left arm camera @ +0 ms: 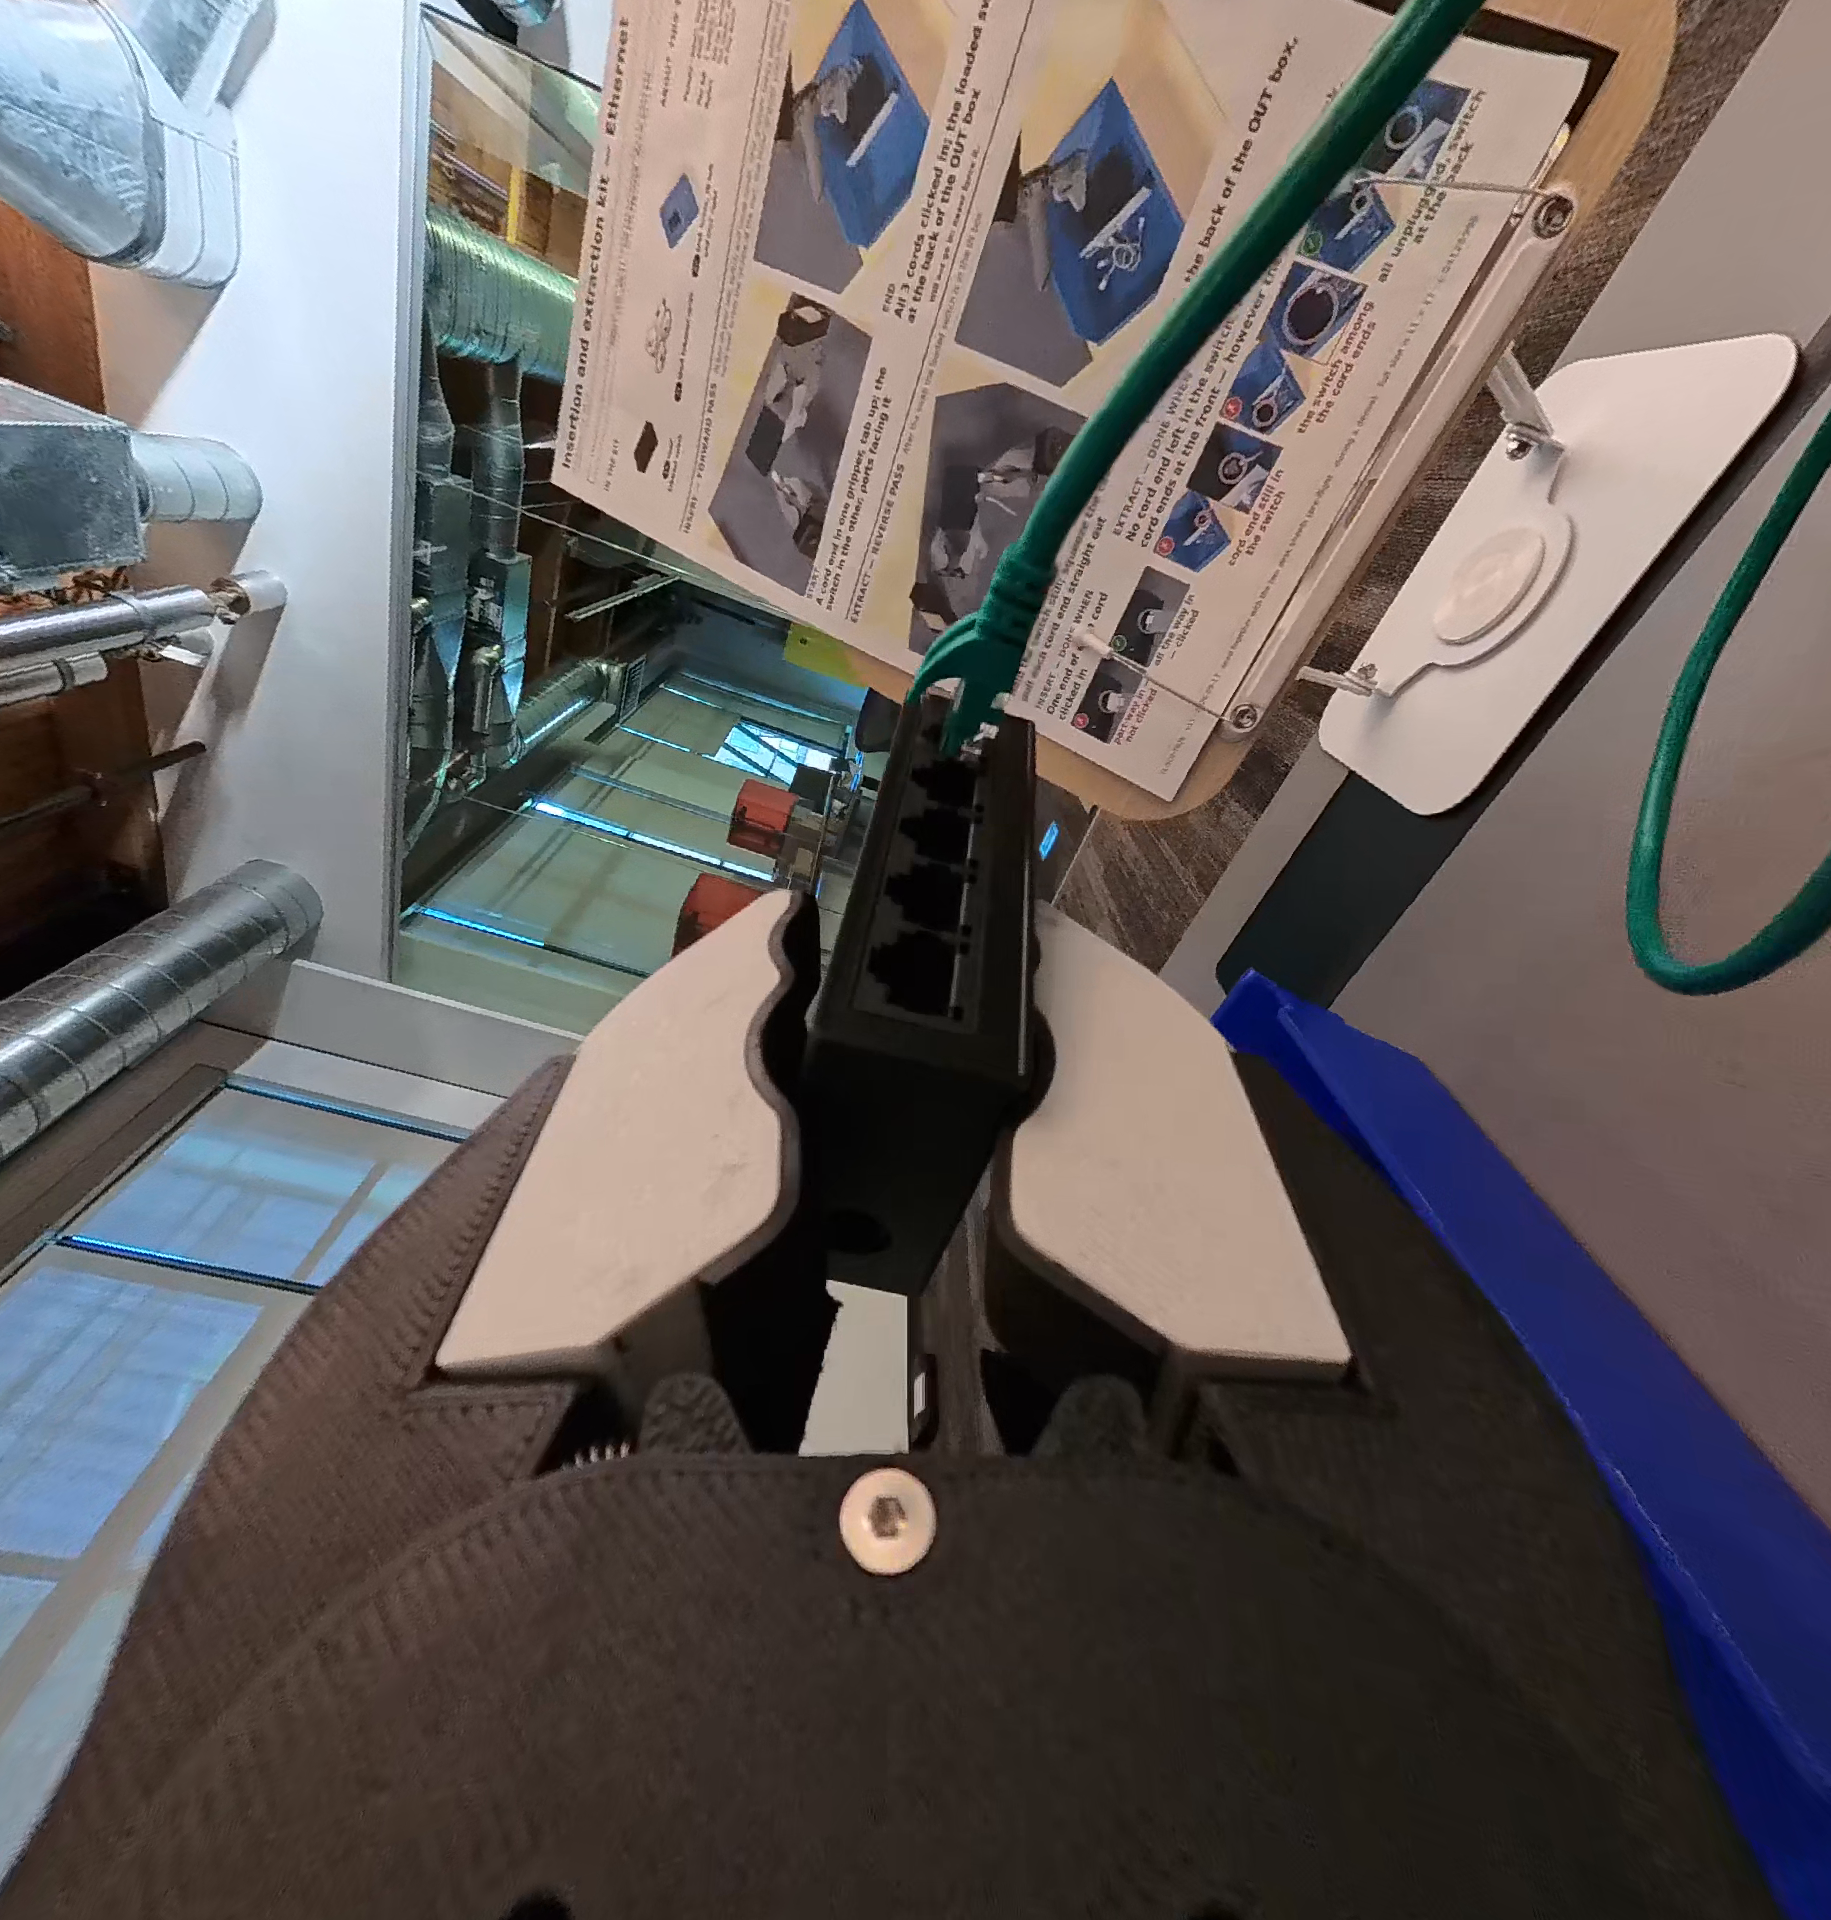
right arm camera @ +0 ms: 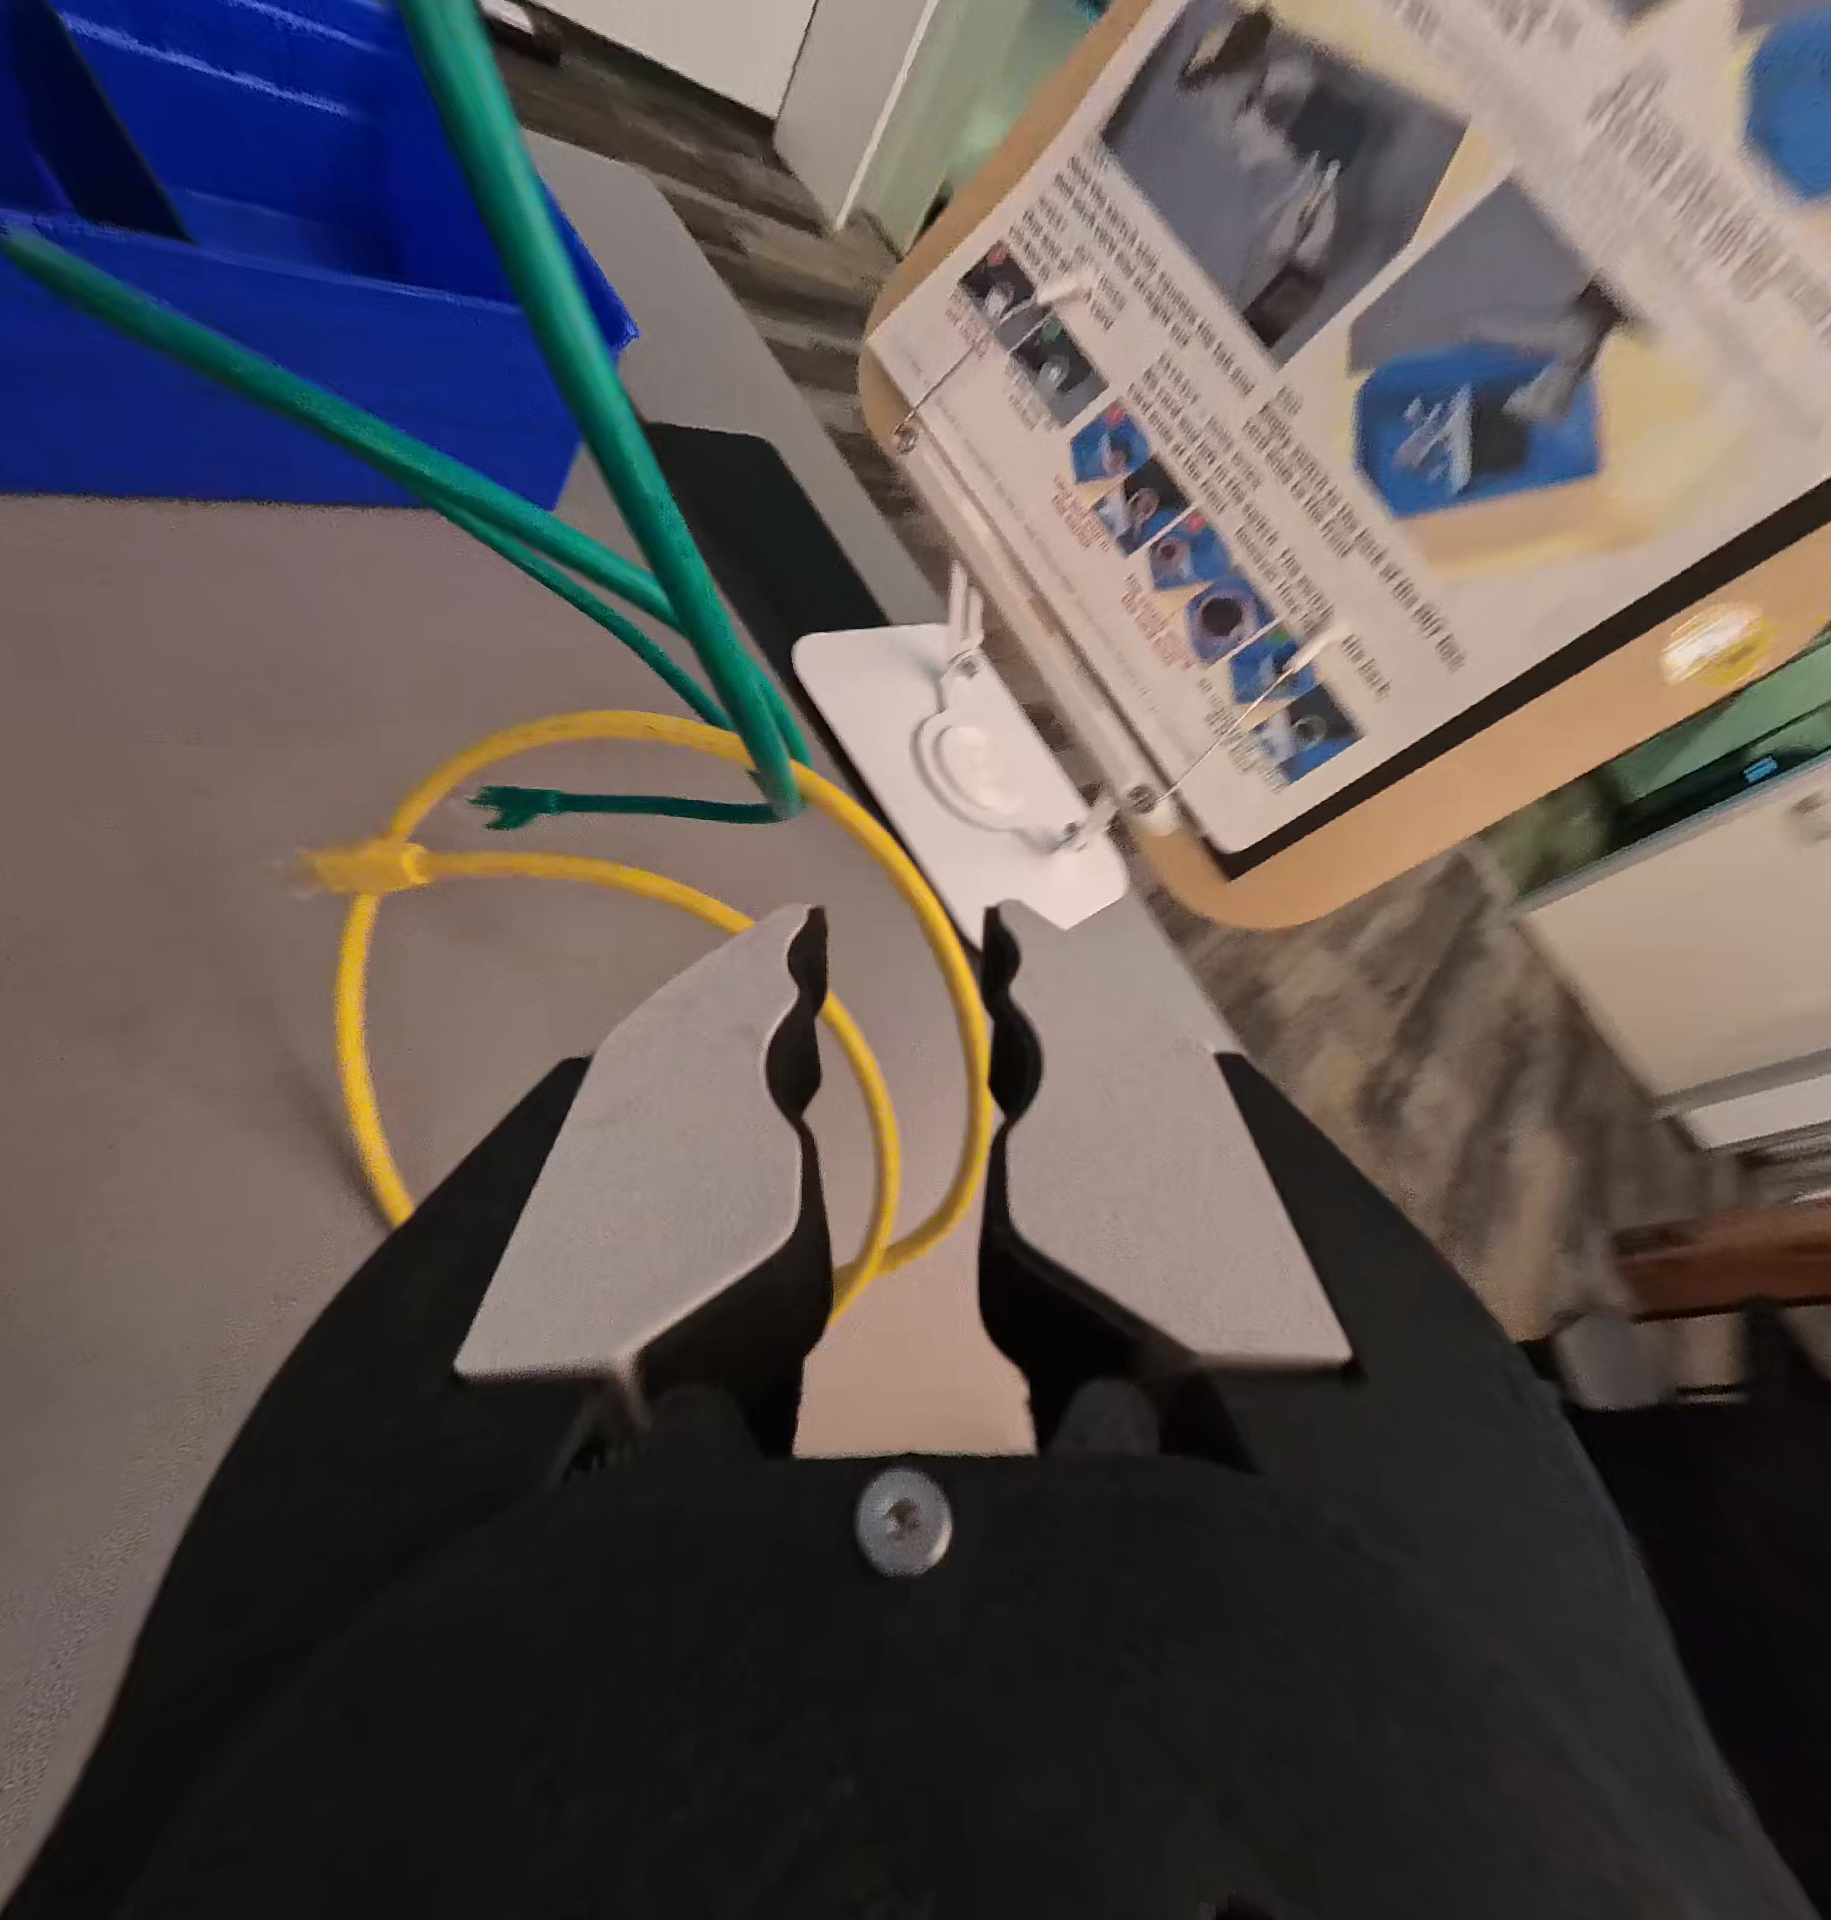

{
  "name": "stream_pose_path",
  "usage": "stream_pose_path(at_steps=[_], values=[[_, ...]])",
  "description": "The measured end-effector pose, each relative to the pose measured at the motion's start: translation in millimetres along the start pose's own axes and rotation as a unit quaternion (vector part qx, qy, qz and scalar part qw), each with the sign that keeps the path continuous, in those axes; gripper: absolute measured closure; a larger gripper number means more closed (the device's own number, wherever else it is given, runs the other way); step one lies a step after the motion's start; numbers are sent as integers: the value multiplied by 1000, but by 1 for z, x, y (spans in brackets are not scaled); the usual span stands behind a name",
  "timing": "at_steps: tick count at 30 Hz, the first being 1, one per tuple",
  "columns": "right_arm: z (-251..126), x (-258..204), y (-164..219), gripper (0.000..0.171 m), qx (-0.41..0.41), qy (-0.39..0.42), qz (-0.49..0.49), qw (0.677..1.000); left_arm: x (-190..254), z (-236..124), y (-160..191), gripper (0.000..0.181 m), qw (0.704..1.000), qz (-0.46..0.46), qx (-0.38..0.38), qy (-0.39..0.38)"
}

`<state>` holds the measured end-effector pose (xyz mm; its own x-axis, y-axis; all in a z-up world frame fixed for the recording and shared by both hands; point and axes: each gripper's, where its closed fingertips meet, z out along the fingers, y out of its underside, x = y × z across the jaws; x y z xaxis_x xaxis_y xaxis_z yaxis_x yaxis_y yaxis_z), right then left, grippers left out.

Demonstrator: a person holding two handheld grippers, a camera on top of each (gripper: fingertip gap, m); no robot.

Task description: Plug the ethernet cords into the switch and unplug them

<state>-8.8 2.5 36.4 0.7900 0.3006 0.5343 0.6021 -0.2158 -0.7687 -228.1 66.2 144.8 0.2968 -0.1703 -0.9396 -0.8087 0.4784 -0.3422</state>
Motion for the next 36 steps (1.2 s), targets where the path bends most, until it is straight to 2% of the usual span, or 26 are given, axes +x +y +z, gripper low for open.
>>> stream_pose_path(at_steps=[1, 4, 9, 10, 12, 13, 15, 22, 26, 30, 31, 34, 36], values=[[-1, 4, 2, 137, 4, 17, -22, 1000, -1, -1, 0, 148, 1000, -2, 0, -1], [6, 5, 15, 129, -18, 24, -57, 998, -5, -3, 0, 148, 1000, -4, 5, -9], [20, 10, 28, 128, -18, 34, -54, 998, -10, -11, -7, 148, 1000, -6, 25, -16], [20, 10, 29, 132, -17, 29, -54, 998, -10, -12, -8, 148, 999, -8, 28, -15], [16, 8, 26, 155, -6, 17, -51, 999, -10, -12, -9, 148, 999, -11, 30, -11], [13, 9, 24, 161, -3, 13, -46, 999, -10, -12, -8, 148, 999, -13, 29, -10], [6, 16, 20, 162, -2, 24, -17, 1000, -8, -9, -5, 148, 1000, -16, 23, -5], [-43, 45, -23, 170, 110, 26, 147, 983, 10, 9, 6, 148, 1000, -5, -4, 27], [-71, 75, -20, 170, 120, 79, 173, 974, 23, 23, 13, 148, 999, -7, -21, 50], [-92, 68, -28, 170, 155, 8, 151, 976, 31, 36, 39, 148, 994, -31, -77, 72], [-98, 77, -25, 170, 152, 33, 161, 975, 33, 39, 45, 148, 993, -32, -87, 78], [-119, 99, -28, 170, 204, 61, 226, 951, 41, 44, 51, 148, 991, -21, -91, 94], [-142, 119, -32, 170, 271, 95, 271, 919, 50, 45, 50, 148, 989, -12, -91, 112]])
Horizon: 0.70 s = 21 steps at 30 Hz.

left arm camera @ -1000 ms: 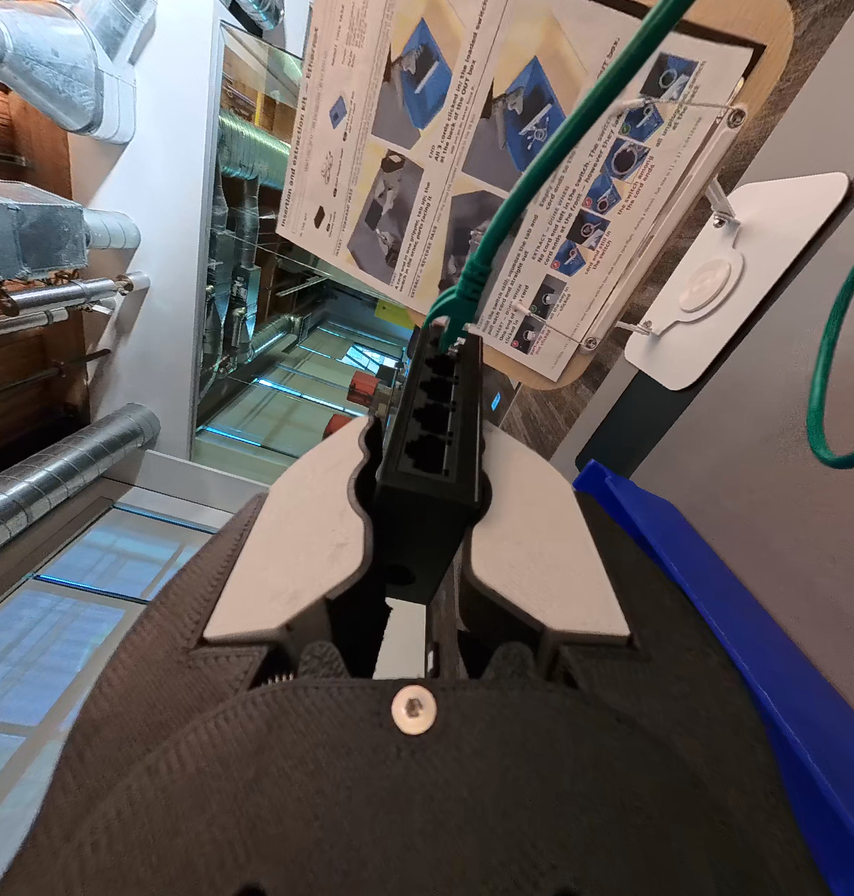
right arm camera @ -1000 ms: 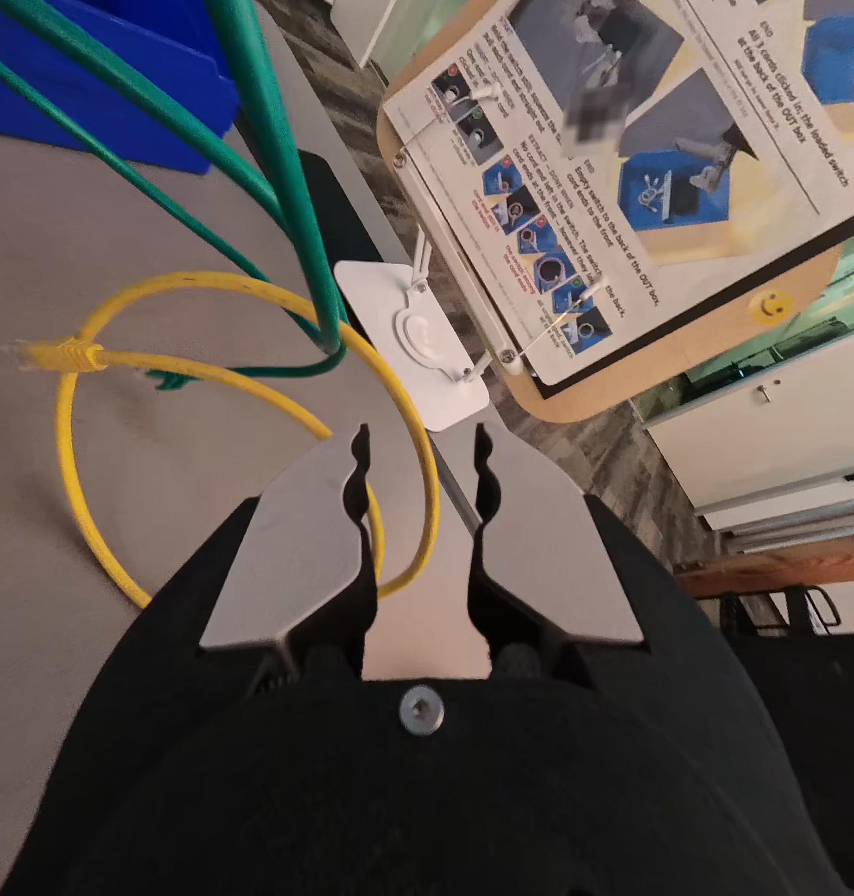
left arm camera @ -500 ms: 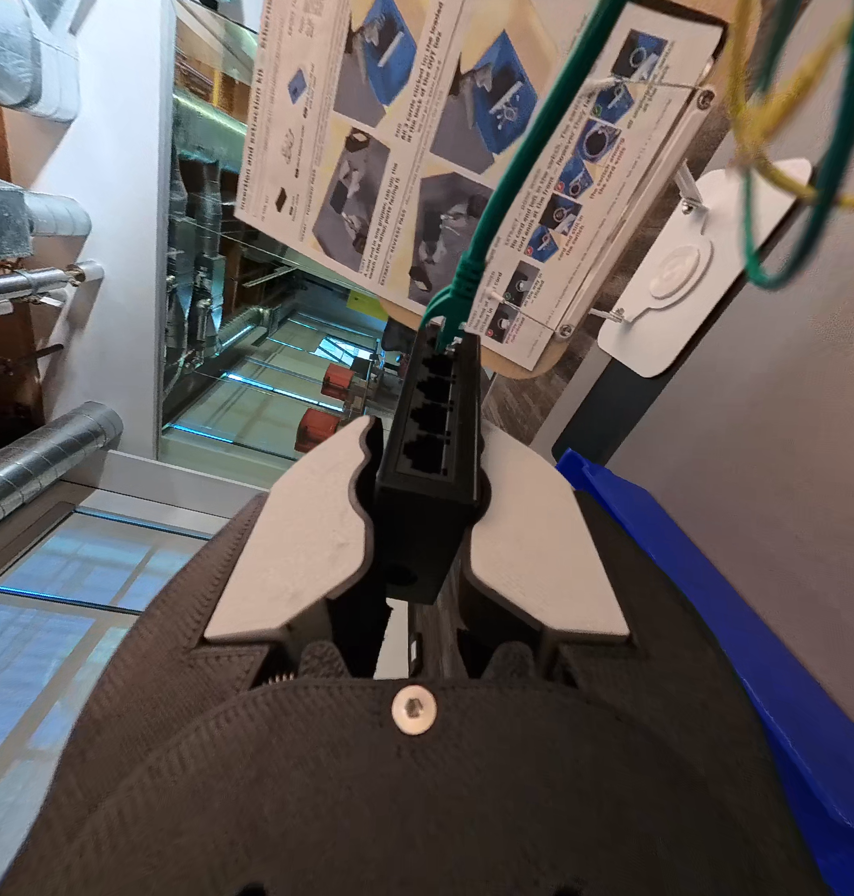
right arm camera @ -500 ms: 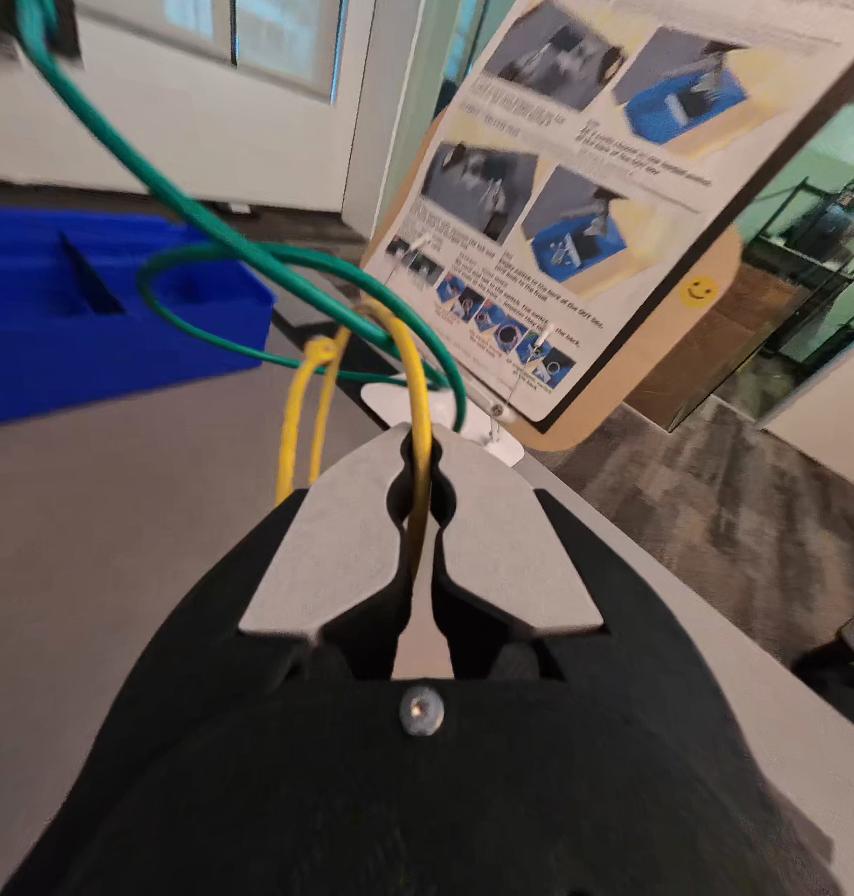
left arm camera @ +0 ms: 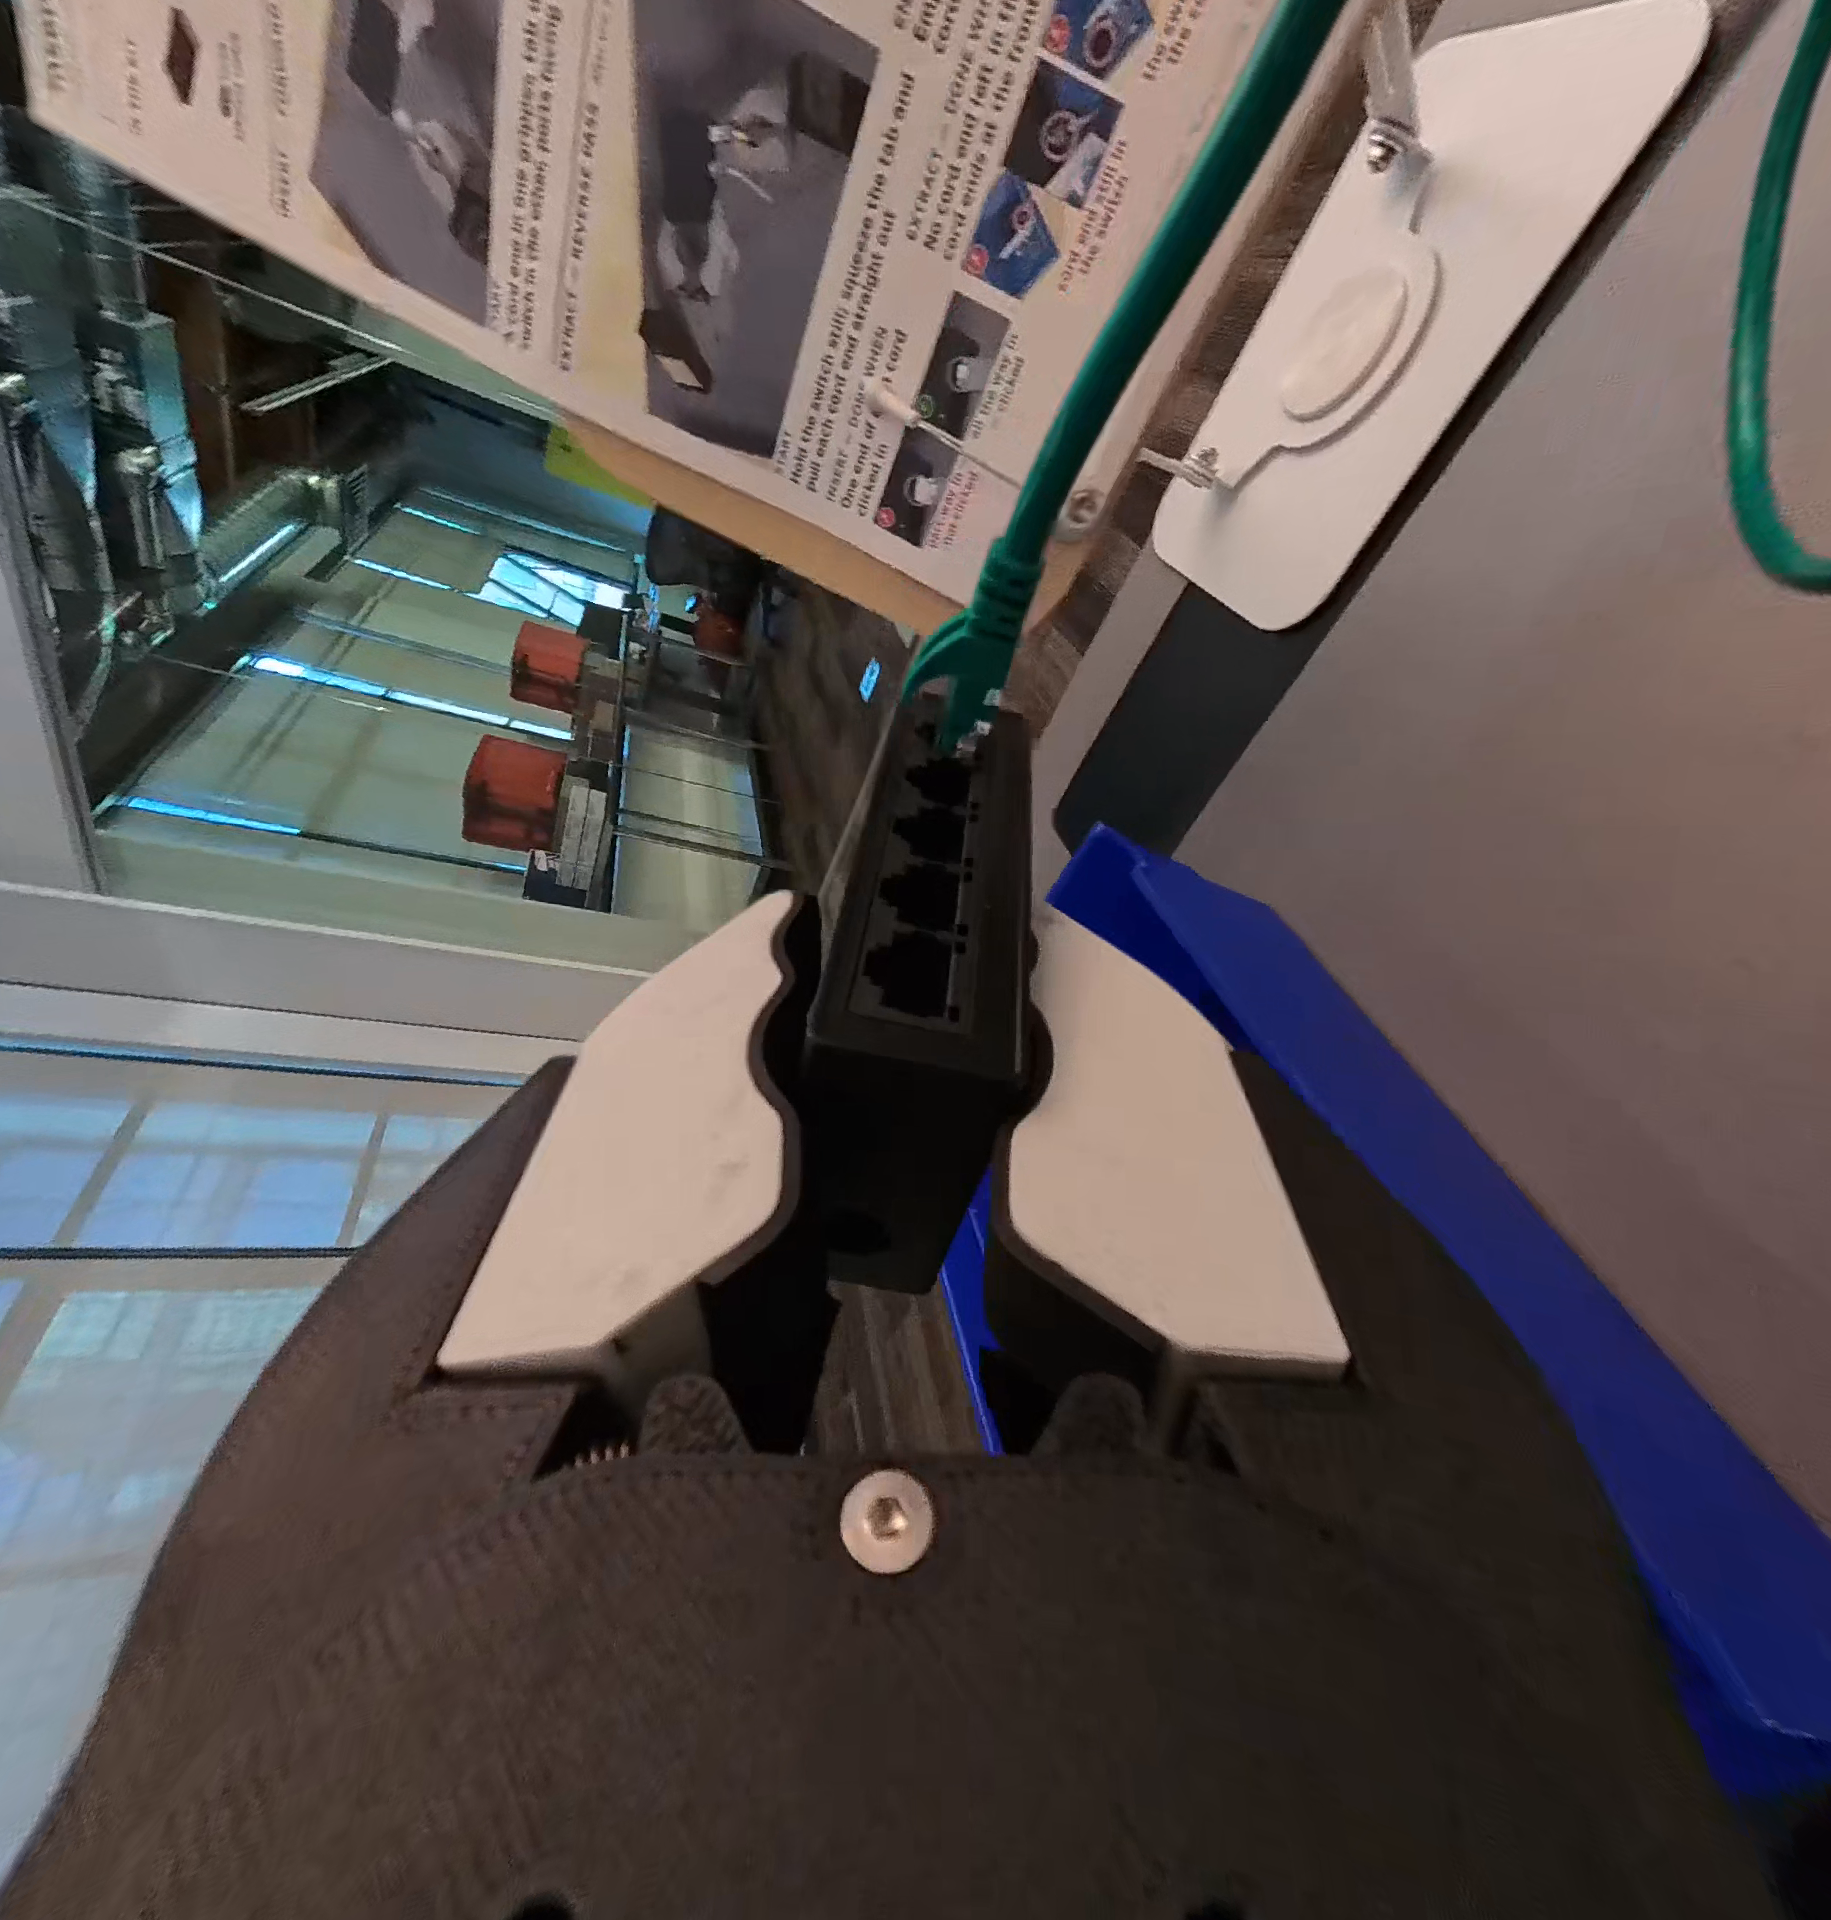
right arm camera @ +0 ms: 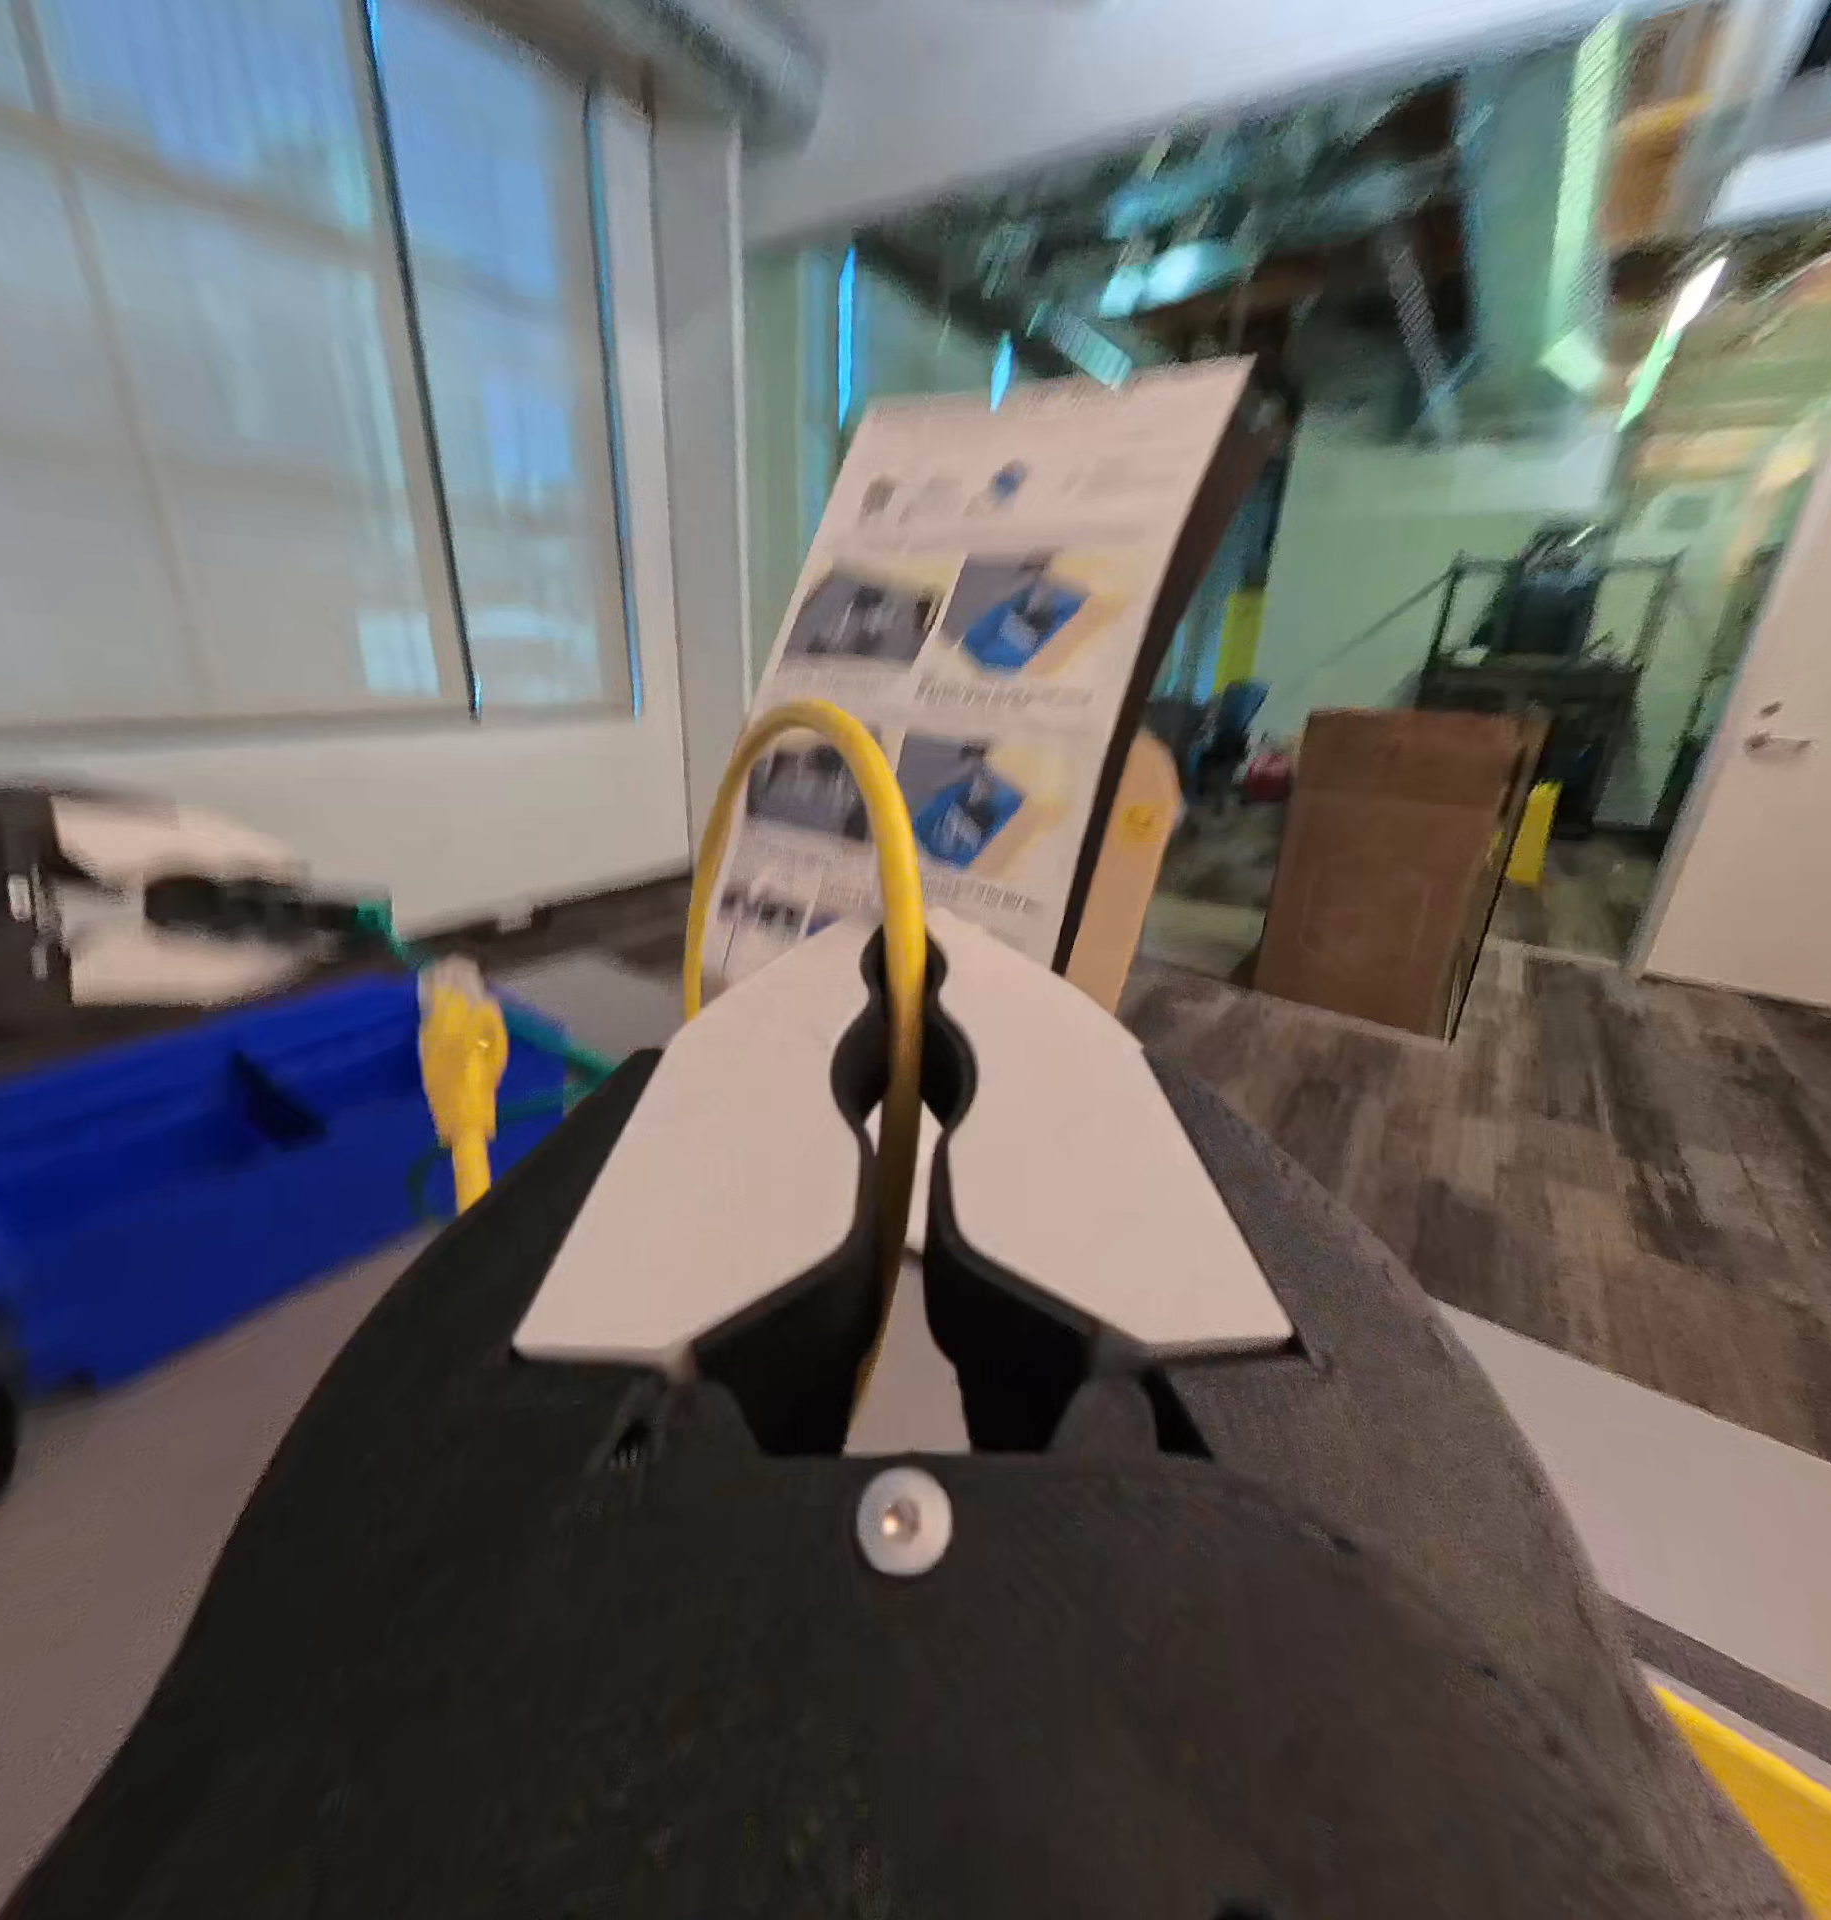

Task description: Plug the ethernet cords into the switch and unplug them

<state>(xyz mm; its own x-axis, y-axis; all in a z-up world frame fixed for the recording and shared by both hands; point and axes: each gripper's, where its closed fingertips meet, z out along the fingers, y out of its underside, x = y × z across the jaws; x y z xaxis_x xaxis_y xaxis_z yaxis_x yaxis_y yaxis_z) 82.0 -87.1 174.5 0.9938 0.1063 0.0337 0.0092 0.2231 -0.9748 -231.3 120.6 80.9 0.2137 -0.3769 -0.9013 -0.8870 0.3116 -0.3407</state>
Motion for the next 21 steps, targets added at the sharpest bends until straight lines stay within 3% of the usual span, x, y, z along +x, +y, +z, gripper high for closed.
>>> stream_pose_path(at_steps=[4, 9, 13, 17, 21], values=[[-41, 33, -44, 171, 152, 66, 57, 984, 19, 6, -5, 149, 999, 32, -4, 29], [-97, 71, -73, 171, 225, 142, 55, 962, 26, 12, -3, 149, 998, 34, -12, 44], [-166, 99, -101, 171, 303, 209, 54, 928, 20, 14, 8, 149, 999, 21, -25, 40], [-236, 125, -111, 171, 366, 245, 90, 893, 12, 13, 15, 149, 999, 5, -23, 33], [-281, 147, -105, 171, 408, 291, 108, 859, 7, 10, 16, 149, 999, -4, -20, 28]])
